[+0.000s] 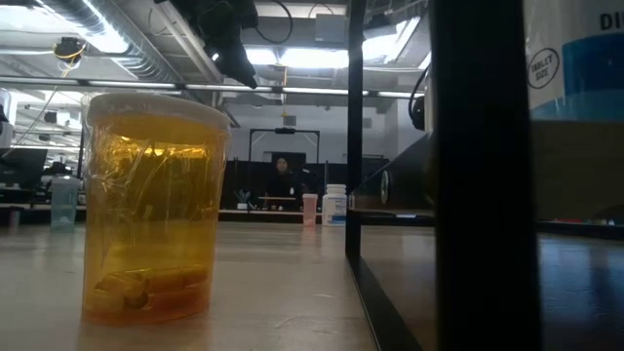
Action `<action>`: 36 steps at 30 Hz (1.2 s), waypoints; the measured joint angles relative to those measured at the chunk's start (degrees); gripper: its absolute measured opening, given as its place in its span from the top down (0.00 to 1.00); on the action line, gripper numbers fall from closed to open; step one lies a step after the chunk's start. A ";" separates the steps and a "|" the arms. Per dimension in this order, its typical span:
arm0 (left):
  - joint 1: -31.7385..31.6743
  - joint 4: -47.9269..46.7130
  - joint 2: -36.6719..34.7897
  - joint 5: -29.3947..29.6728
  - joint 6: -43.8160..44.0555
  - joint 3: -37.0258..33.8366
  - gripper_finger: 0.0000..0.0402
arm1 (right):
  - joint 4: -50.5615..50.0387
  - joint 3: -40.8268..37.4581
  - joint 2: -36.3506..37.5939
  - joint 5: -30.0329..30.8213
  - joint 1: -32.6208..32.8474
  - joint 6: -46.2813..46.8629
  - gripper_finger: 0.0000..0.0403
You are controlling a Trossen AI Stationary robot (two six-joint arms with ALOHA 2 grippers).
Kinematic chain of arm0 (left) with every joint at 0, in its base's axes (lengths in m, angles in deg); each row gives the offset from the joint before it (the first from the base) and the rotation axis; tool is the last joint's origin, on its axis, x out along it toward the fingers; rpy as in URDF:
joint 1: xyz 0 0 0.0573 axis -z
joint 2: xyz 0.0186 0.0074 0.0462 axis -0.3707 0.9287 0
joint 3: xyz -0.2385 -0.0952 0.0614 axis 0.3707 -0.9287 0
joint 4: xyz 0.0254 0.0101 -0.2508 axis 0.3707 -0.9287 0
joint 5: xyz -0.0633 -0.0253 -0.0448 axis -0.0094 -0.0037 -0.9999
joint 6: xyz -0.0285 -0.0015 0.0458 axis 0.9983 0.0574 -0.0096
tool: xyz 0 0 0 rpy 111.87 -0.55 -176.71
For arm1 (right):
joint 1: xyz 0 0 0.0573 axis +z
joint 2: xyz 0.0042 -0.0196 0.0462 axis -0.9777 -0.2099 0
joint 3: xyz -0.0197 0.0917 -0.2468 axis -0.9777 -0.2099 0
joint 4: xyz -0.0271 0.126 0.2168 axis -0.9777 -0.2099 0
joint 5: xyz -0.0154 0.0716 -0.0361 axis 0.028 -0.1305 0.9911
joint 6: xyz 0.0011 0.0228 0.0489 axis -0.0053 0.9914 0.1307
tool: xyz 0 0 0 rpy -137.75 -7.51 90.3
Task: Pick and place medicine bottles onto shelf by color
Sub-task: Put the top right pink pill bottle on the shelf
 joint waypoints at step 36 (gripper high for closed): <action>0.00 -0.04 0.00 0.00 0.00 0.02 0.27 | 5.07 -4.44 0.00 0.42 0.96 2.76 0.11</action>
